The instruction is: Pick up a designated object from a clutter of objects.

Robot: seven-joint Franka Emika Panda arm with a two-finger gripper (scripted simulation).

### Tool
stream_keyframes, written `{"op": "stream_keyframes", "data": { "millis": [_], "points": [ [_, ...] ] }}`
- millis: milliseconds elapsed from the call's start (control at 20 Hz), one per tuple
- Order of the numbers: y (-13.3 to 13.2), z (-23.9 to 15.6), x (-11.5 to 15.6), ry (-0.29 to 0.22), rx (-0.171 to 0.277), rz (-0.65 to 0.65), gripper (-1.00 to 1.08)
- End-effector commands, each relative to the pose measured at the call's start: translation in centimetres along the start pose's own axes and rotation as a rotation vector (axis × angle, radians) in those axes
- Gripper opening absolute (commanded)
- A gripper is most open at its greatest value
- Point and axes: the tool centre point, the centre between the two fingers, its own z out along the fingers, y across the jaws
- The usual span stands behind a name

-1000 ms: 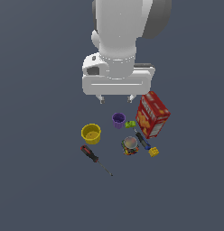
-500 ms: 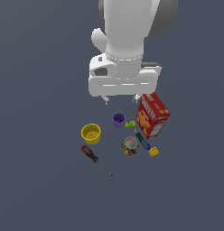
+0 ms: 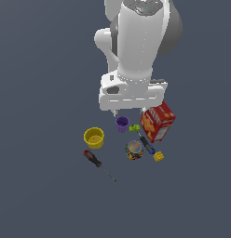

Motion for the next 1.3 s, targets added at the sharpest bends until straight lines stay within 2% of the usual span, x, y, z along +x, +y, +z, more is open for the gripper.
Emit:
{"op": "stream_keyframes", "data": {
  "millis": [0,350,700,950,1250],
  "points": [
    [-0.8,1.9,0.1,-0.002,-0.005,-0.022,1.0],
    [-3.9,8.9,-0.1,-0.005,-0.015,-0.108,1.0],
    [-7.3,15.8,-1.6,-0.007,-0.014,-0.201,1.0],
    [-9.0,19.1,-2.8,-0.008,-0.008,-0.247,1.0],
    [-10.2,21.1,-3.8,-0.009,-0.001,-0.278,1.0]
  ]
}}
